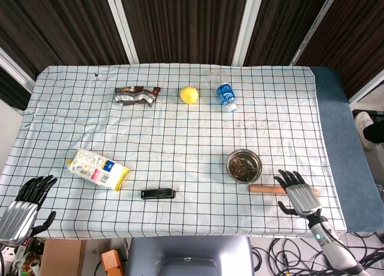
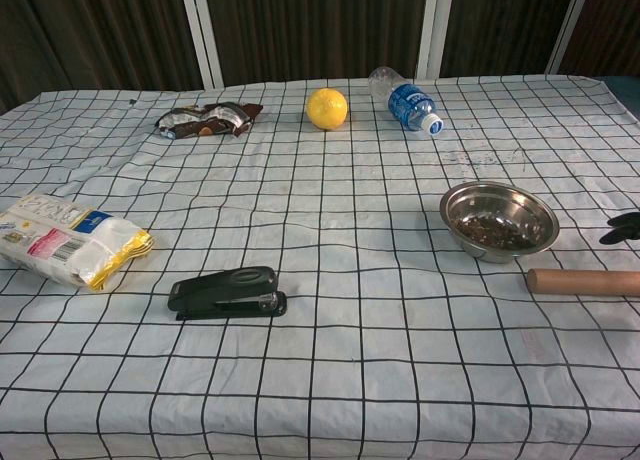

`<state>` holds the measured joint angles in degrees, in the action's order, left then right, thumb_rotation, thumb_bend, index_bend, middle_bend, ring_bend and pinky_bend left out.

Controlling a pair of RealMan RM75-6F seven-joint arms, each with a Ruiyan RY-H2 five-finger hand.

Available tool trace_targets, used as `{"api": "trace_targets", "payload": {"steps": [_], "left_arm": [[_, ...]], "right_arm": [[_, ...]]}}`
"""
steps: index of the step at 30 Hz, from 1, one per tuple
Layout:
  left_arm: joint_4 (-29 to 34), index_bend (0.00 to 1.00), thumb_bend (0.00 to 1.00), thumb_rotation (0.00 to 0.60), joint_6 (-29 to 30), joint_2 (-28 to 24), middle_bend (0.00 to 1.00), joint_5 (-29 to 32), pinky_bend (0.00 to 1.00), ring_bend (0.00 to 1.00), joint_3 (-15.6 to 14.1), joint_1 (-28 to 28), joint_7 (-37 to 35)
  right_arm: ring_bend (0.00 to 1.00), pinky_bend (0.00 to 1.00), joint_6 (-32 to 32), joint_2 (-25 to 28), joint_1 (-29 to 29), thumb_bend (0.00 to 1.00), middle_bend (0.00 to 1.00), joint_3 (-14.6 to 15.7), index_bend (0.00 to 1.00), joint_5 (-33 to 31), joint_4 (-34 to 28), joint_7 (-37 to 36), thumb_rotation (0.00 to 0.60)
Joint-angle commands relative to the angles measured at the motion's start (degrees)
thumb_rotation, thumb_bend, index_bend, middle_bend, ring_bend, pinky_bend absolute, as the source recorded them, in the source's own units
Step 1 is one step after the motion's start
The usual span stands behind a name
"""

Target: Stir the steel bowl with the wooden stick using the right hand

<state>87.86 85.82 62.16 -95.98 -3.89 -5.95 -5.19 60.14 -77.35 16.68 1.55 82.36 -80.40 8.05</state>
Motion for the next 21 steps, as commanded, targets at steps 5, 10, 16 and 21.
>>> {"api": "trace_targets", "payload": {"steps": [5, 10, 16, 21], "left_arm": [[-0.01, 0.00, 0.39, 0.600, 0.18, -0.14, 0.05, 0.04, 0.08, 0.00, -0.01, 0.12, -0.27], [-0.08, 0.00, 0.39, 0.600, 0.72, -0.28, 0.05, -0.49, 0.08, 0.00, -0.12, 0.23, -0.80], [-0.20, 0.00, 0.39, 0.600, 0.84, -0.35, 0.05, -0.61, 0.08, 0.00, -0.15, 0.26, -1.07], [-0.16, 0.00, 0.39, 0.600, 1.08, -0.45, 0.05, -0.73, 0.08, 0.00, -0.21, 0.39, -1.23]], "right_arm": [[0.01, 0.00, -0.26, -0.94, 0.40, 0.36, 0.07, -0.09, 0.18, -0.61, 0.44, 1.43, 0.516], [0.10, 0.06, -1.38, -2.47, 1.33, 0.36, 0.18, -0.50, 0.32, -1.46, 1.01, 3.16, 0.533], [0.16, 0.13, -2.35, -3.85, 1.97, 0.37, 0.24, -1.07, 0.40, -3.20, 1.59, 4.66, 0.566], [0.23, 0.21, -1.90, -4.65, 2.05, 0.37, 0.28, -1.44, 0.48, -4.00, 2.10, 5.59, 0.600]]}}
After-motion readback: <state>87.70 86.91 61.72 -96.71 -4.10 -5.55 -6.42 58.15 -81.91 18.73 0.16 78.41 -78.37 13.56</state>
